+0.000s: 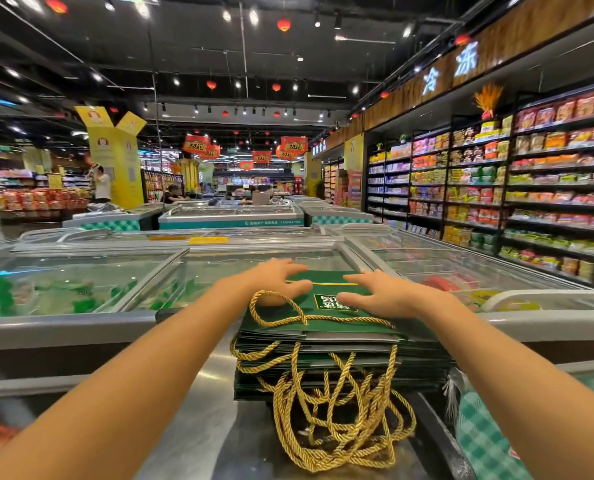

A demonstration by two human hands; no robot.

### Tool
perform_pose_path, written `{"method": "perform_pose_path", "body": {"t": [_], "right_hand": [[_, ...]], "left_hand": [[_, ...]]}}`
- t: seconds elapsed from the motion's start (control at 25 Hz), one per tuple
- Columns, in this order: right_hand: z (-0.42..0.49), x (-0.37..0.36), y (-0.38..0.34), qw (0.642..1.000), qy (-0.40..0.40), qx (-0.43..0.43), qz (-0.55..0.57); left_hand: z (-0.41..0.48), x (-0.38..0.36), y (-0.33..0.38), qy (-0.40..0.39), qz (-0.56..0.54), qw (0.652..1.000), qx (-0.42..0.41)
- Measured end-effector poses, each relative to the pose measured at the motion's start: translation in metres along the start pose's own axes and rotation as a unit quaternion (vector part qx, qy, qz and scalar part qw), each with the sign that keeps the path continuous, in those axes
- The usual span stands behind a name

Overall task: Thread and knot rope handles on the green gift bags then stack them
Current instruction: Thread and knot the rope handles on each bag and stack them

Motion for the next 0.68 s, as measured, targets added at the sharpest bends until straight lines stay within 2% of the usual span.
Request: {"method": "perform_pose_path", "body": {"t": [0.08,0.28,0.68], "right_hand": [[0.018,-0.015,0.004,0.999,-0.032,-0.017,-0.018],[0.039,-0.054,0.016,0.998,-0.055,-0.025,-0.03],[0.039,-0.074,0.019,0.997,-0.054,-0.036,-0.051]], "left_hand": [[0.016,-0.022,0.002,-0.028,0.054,0.998,0.003],[0.038,-0.076,-0.019,-0.077,0.083,0.993,0.042],[0.035,-0.094,-0.023,-0.054,0.056,0.996,0.036]]}}
Point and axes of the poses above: each hand's wrist, its own z-axis towards the middle knuckle, its own x-axis out of the back of the hand, y = z × x, the point moved 9 cm from there along z, towards the middle knuckle, and after that the axes turned 15 degrees about -y, right-handed, at the moved point
